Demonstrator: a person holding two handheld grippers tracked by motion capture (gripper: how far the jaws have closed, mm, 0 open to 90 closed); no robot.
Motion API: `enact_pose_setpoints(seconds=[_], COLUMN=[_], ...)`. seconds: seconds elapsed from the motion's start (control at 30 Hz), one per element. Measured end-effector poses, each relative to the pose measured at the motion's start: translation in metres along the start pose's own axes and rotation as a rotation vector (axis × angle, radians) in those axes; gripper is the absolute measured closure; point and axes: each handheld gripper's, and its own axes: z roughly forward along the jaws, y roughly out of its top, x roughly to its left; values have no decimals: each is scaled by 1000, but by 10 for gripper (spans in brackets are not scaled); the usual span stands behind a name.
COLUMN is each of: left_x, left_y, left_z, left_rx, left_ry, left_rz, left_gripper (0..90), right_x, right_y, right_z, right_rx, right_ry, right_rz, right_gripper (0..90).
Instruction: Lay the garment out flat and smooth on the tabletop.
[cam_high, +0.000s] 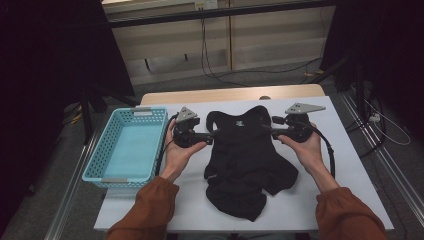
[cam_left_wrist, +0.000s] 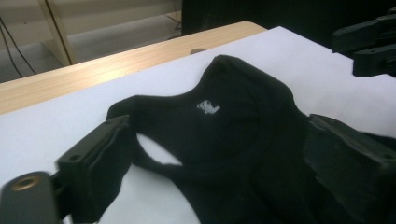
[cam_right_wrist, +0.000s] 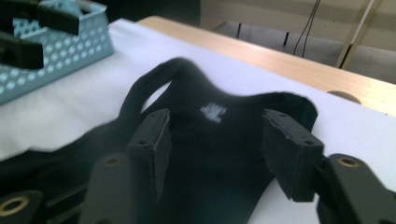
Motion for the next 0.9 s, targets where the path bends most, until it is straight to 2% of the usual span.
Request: enact_pose_setpoints(seconds=[0.03,0.07,0.17,0.27,0.47,0.63,0.73,0.77,0.8,0.83,0.9], left_x=[-3,-3,-10,-12,-20,-28,-34,-37,-40,-46,-50], left_y=[-6,-6,-17,-20,-31,-43,-48,-51,-53,-58,-61], left_z=[-5,-5,-11,-14,-27,-35,-40,-41,-43,-46,-48], left_rx=[2,2,30,39,52,57,64,64,66,67,73], left_ry=[-9,-9,-29,-51,-56,-62,-66,-69,-71,-83,-83], left_rz=[4,4,33,35,59,76,82,84,81,86,99], left_gripper=[91,91,91,91,91,103,108,111,111,122,133], right_x=[5,5,14,18,31,39,47,53,53,60,64], right_y=[-4,-4,-13,-19,-36,-49,-54,-57,-57,-61,-63], right_z=[-7,-7,-19,-25,-45,-53,-59,-63,-63,-65,-66], right_rx=[1,1,9,16,27,47,48,53,53,64,74], right_ry=[7,7,18,27,58,84,96,106,106,124,126], right_rz=[-8,-8,-32,-39,-54,-43,-53,-63,-63,-74,-83], right_gripper=[462,462,484,497,559,606,622,644,644,666,675])
